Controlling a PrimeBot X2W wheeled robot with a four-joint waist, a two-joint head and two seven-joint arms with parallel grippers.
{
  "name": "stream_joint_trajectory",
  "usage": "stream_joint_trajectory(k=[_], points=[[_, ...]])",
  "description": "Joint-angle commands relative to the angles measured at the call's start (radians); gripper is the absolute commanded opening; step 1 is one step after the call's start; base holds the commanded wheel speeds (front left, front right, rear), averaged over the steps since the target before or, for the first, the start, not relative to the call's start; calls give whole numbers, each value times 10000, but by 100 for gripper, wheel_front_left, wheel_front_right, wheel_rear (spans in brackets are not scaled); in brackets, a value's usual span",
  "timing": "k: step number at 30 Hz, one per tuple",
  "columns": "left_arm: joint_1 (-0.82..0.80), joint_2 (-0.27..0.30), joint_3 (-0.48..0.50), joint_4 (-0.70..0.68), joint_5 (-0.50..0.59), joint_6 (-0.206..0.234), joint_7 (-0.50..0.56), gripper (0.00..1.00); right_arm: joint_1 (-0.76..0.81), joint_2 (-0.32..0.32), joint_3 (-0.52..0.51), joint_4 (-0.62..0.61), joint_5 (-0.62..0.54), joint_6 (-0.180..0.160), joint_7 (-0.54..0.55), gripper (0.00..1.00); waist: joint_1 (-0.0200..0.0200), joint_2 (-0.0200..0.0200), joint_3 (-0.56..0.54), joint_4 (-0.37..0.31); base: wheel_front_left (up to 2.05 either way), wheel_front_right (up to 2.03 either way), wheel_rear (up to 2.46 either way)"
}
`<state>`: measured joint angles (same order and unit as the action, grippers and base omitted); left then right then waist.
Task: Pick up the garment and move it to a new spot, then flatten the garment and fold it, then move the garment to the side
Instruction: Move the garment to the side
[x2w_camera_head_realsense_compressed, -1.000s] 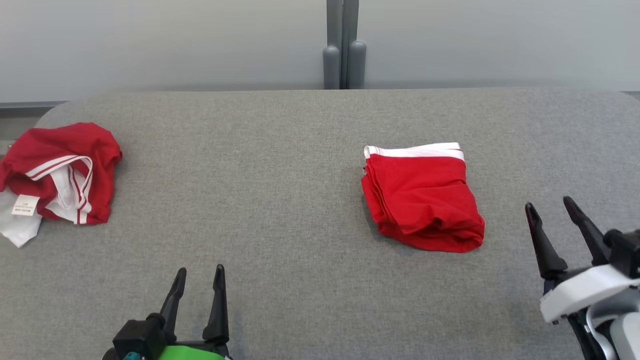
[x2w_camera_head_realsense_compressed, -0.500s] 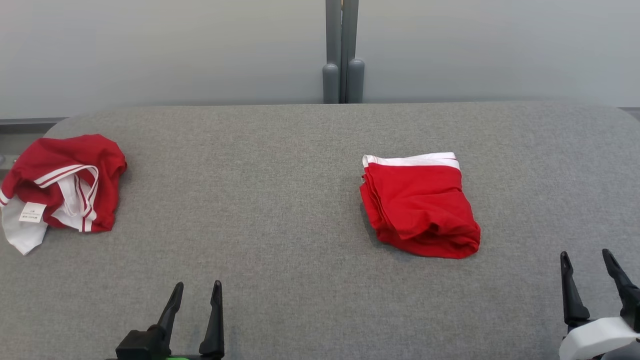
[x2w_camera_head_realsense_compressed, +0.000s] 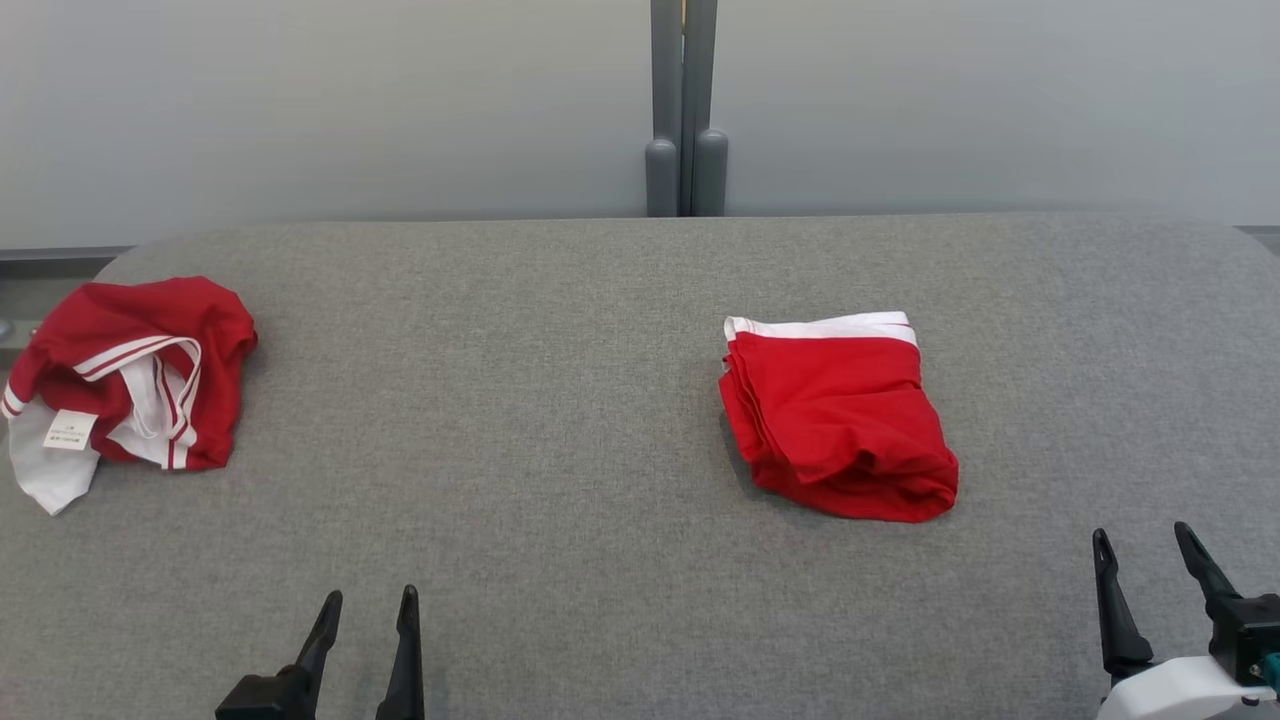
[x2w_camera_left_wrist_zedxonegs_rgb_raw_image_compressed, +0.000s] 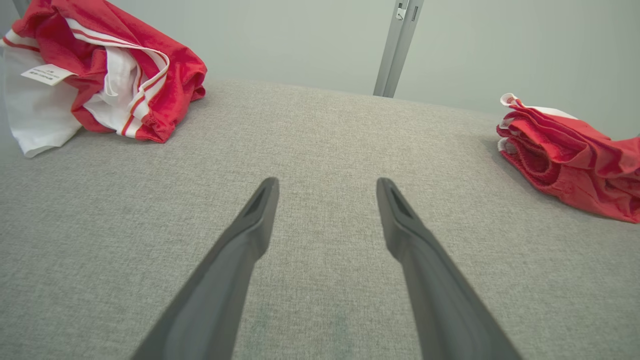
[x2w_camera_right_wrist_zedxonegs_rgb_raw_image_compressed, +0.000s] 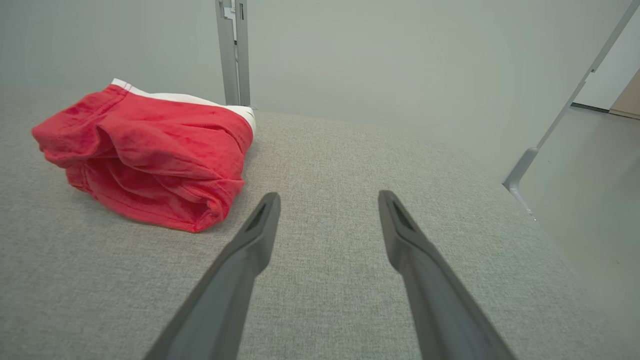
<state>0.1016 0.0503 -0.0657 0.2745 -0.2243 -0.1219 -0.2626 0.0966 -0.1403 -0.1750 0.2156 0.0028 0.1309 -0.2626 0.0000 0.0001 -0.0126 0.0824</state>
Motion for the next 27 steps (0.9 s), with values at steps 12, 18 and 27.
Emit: stream_joint_trajectory(k=[12, 18, 27], points=[[110, 10, 165, 5, 64, -68, -30, 100, -291, 217, 35, 377, 510, -3, -29, 100, 0, -1, 65, 66, 0, 0, 0], [100, 10, 226, -144, -3, -53, -30, 100, -1819, -413, 1121, 802, 2728, -9, 880, 100, 0, -1, 228, -12, 0, 0, 0], [-505, 11, -101, -383, -222, 59, -30, 100, -4694, -1385, 1427, 1007, 5398, -3, 6207, 100, 0, -1, 1181, 265, 0, 0, 0]])
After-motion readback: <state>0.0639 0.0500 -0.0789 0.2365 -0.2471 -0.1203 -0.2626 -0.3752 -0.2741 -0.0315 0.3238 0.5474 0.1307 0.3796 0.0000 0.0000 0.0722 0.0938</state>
